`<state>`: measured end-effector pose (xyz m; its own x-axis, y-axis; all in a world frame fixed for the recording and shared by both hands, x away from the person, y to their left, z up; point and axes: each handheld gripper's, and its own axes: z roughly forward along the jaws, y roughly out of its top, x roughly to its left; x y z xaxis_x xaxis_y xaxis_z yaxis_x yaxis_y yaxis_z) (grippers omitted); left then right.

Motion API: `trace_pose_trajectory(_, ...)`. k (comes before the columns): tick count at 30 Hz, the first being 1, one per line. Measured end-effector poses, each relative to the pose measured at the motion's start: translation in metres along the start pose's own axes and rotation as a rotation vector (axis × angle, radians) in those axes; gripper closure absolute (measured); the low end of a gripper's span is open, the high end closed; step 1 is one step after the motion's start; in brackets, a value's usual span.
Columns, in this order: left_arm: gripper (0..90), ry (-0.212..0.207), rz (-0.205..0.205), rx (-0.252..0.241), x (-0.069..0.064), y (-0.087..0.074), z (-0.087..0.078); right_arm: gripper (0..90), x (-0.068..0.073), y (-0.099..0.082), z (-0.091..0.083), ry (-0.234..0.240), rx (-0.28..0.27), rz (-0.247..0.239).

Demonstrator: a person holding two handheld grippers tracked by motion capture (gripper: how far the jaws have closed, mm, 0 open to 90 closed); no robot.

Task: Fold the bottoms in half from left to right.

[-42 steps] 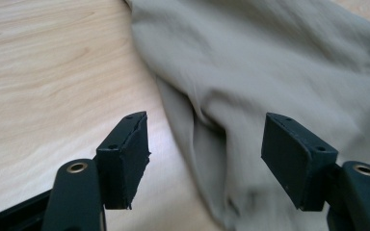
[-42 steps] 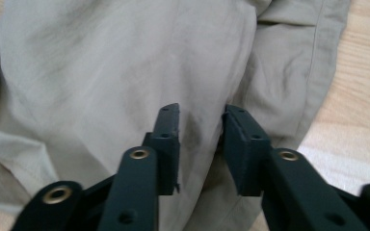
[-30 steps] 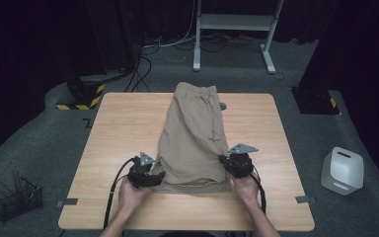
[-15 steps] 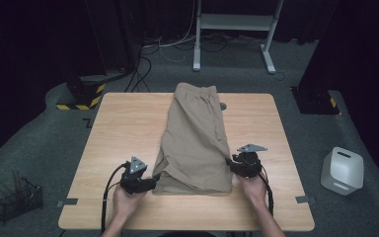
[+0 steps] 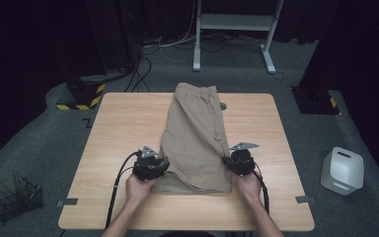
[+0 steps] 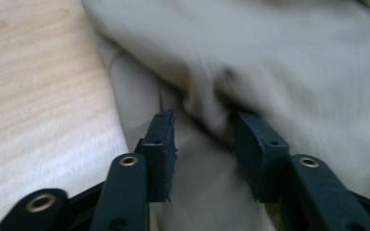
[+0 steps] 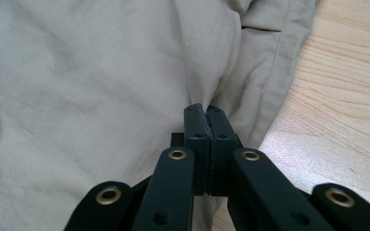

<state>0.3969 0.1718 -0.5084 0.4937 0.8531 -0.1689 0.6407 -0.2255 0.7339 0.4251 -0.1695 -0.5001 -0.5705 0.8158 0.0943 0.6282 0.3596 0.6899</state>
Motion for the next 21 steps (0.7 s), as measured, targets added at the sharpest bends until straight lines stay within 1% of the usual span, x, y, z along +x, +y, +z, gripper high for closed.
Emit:
trace_pose_trajectory(1, 59.8, 0.0, 0.0, 0.0, 0.0, 0.0, 0.0, 89.4, 0.0, 0.0, 0.0, 0.001, -0.001, -0.001)
trace_pose_trajectory(2, 59.8, -0.002, -0.011, 0.0, 0.001, 0.002, 0.002, 89.4, 0.0, 0.0, 0.0, 0.001, -0.001, -0.001)
trace_pose_trajectory(4, 59.8, 0.007, -0.005, -0.004, 0.0, 0.006, 0.007, 89.3, 0.0, 0.0, 0.0, 0.003, -0.007, 0.002)
trace_pose_trajectory(5, 60.3, 0.012, 0.007, -0.001, -0.002, 0.008, 0.009, 89.3, 0.0, -0.001, 0.0, 0.003, -0.009, 0.001)
trace_pose_trajectory(7, 66.6, 0.015, 0.026, -0.013, -0.006, 0.011, 0.012, 89.4, 0.002, -0.002, 0.0, -0.001, -0.01, -0.007)
trace_pose_trajectory(8, 71.1, 0.015, 0.026, -0.013, -0.006, 0.011, 0.012, 89.4, 0.002, -0.002, 0.0, -0.003, -0.009, -0.011)
trace_pose_trajectory(10, 82.4, 0.015, 0.047, 0.0, -0.007, 0.01, 0.012, 89.5, 0.003, -0.001, -0.002, -0.005, -0.014, -0.015)
trace_pose_trajectory(11, 87.2, 0.015, 0.047, 0.0, -0.007, 0.01, 0.012, 89.5, 0.003, -0.001, -0.002, -0.005, -0.014, -0.015)
trace_pose_trajectory(12, 89.2, 0.016, 0.059, 0.005, -0.006, 0.01, 0.01, 89.5, 0.003, -0.001, -0.004, -0.007, -0.014, -0.025)
trace_pose_trajectory(13, 89.2, 0.017, 0.064, 0.008, -0.005, 0.01, 0.008, 89.5, 0.003, -0.001, -0.004, -0.007, -0.014, -0.025)
trace_pose_trajectory(14, 89.6, 0.021, 0.077, 0.011, -0.004, 0.01, 0.006, 89.6, 0.002, 0.0, -0.005, -0.01, -0.017, -0.028)
trace_pose_trajectory(15, 89.9, 0.03, 0.088, 0.013, -0.003, 0.01, 0.0, 89.6, 0.002, 0.0, -0.009, -0.012, -0.025, -0.027)
trace_pose_trajectory(16, 90.0, 0.03, 0.088, 0.013, -0.003, 0.01, 0.0, 89.6, 0.003, 0.001, -0.011, -0.014, -0.035, -0.03)
trace_pose_trajectory(17, 90.0, 0.032, 0.103, 0.016, -0.002, 0.008, -0.008, 89.6, 0.005, 0.001, -0.015, -0.013, -0.044, -0.029)
trace_pose_trajectory(18, 90.0, 0.033, 0.11, 0.02, -0.002, 0.008, -0.012, 89.5, 0.006, 0.001, -0.018, -0.016, -0.049, -0.038)
trace_pose_trajectory(19, 90.0, 0.033, 0.11, 0.02, -0.002, 0.008, -0.012, 89.5, 0.006, 0.001, -0.018, -0.016, -0.049, -0.038)
trace_pose_trajectory(20, 90.0, 0.047, 0.136, 0.028, -0.002, 0.006, -0.02, 89.5, 0.007, 0.001, -0.023, -0.024, -0.056, -0.05)
trace_pose_trajectory(21, 90.0, 0.047, 0.136, 0.028, -0.002, 0.006, -0.02, 89.6, 0.007, 0.001, -0.026, -0.031, -0.06, -0.054)
